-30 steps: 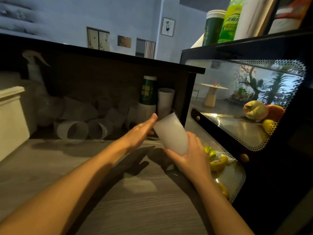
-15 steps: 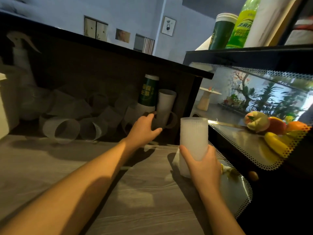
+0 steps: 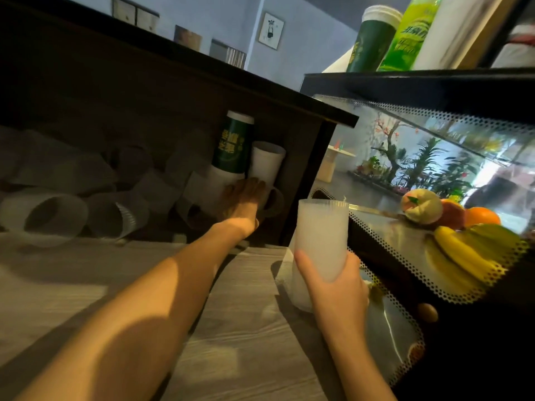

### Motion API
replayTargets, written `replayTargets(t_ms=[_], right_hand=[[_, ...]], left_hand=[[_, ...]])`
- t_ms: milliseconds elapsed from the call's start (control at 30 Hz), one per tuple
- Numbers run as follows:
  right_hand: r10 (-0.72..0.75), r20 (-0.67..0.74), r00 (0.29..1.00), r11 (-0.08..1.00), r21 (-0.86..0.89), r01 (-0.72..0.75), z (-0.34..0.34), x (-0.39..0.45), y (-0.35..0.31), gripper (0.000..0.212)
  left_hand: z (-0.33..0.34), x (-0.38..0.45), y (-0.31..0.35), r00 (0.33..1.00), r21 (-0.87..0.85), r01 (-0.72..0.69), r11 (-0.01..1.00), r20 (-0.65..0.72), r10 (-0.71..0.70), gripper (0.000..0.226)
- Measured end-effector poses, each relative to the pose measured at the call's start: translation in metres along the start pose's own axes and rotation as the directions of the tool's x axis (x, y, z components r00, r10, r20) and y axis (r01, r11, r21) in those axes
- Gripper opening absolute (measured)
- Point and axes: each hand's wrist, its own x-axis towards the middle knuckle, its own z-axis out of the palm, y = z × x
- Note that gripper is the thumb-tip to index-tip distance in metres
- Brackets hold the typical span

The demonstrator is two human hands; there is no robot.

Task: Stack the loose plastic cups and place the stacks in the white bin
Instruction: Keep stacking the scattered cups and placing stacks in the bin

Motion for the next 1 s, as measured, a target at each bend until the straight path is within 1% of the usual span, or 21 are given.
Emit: replayTargets(t_ms=[167, 267, 333, 400, 467, 500, 533, 600, 667, 733, 800, 867, 933, 1000], right_hand=[[-0.013, -0.007, 1.000, 1.000, -0.011, 0.013, 0.000, 0.001, 0.001, 0.072], [-0.010, -0.004, 1.000, 1.000, 0.006, 0.010, 0.001, 0.000, 0.000, 0.072], [-0.010, -0.004, 1.000, 1.000, 0.023, 0.010, 0.001, -0.001, 0.000, 0.071], [-0.007, -0.004, 1.000, 0.999, 0.038, 0.007, 0.000, -0.001, 0.001, 0.071], [0.001, -0.010, 1.000, 0.999, 0.051, 0.000, -0.001, -0.001, 0.000, 0.071], [0.003, -0.013, 1.000, 0.998, 0.059, -0.002, -0.001, -0.001, 0.000, 0.072], [0.005, -0.013, 1.000, 0.998, 0.064, -0.005, -0.001, -0.001, 0.000, 0.072], [0.001, -0.003, 1.000, 0.998, 0.059, -0.001, -0.001, -0.001, -0.001, 0.072], [-0.006, 0.008, 1.000, 0.998, 0.058, 0.005, 0.000, -0.002, -0.001, 0.074], [-0.023, 0.022, 0.999, 0.998, 0.061, 0.022, 0.001, -0.004, -0.001, 0.077], [-0.057, 0.054, 0.997, 0.998, 0.033, 0.055, 0.001, -0.006, -0.003, 0.076], [-0.119, 0.107, 0.987, 0.992, -0.021, 0.122, -0.001, -0.008, -0.007, 0.077], [-0.198, 0.178, 0.964, 0.974, -0.073, 0.214, -0.001, -0.012, -0.012, 0.080], [-0.295, 0.241, 0.925, 0.946, -0.066, 0.319, -0.001, -0.018, -0.014, 0.082]], left_hand=[[-0.001, -0.003, 0.002, 0.998, -0.072, -0.020, 0.997, -0.062, 0.015, 0.084], [-0.009, -0.008, 0.002, 0.998, -0.163, 0.003, 0.987, -0.065, -0.014, 0.083], [-0.015, -0.012, 0.003, 0.996, -0.260, 0.005, 0.966, -0.089, -0.029, 0.084], [-0.020, -0.020, 0.004, 0.995, -0.395, -0.026, 0.918, -0.098, -0.014, 0.083], [-0.025, -0.027, 0.005, 0.994, -0.500, -0.027, 0.866, -0.105, -0.030, 0.074], [-0.029, -0.031, 0.004, 0.990, -0.518, -0.027, 0.855, -0.134, -0.050, 0.067], [-0.034, -0.035, 0.003, 0.980, -0.511, -0.046, 0.859, -0.190, -0.061, 0.064], [-0.045, -0.043, -0.001, 0.955, -0.490, -0.097, 0.867, -0.291, -0.057, 0.070], [-0.057, -0.051, -0.007, 0.939, -0.501, -0.125, 0.857, -0.338, -0.060, 0.066], [-0.067, -0.059, -0.018, 0.934, -0.562, -0.158, 0.812, -0.352, -0.062, 0.054], [-0.080, -0.069, -0.028, 0.936, -0.638, -0.183, 0.748, -0.345, -0.066, 0.050], [-0.096, -0.083, -0.038, 0.934, -0.666, -0.187, 0.723, -0.347, -0.078, 0.058], [-0.114, -0.100, -0.047, 0.937, -0.653, -0.201, 0.731, -0.346, -0.052, 0.062], [-0.132, -0.117, -0.055, 0.952, -0.588, -0.194, 0.785, -0.307, 0.005, 0.069]])
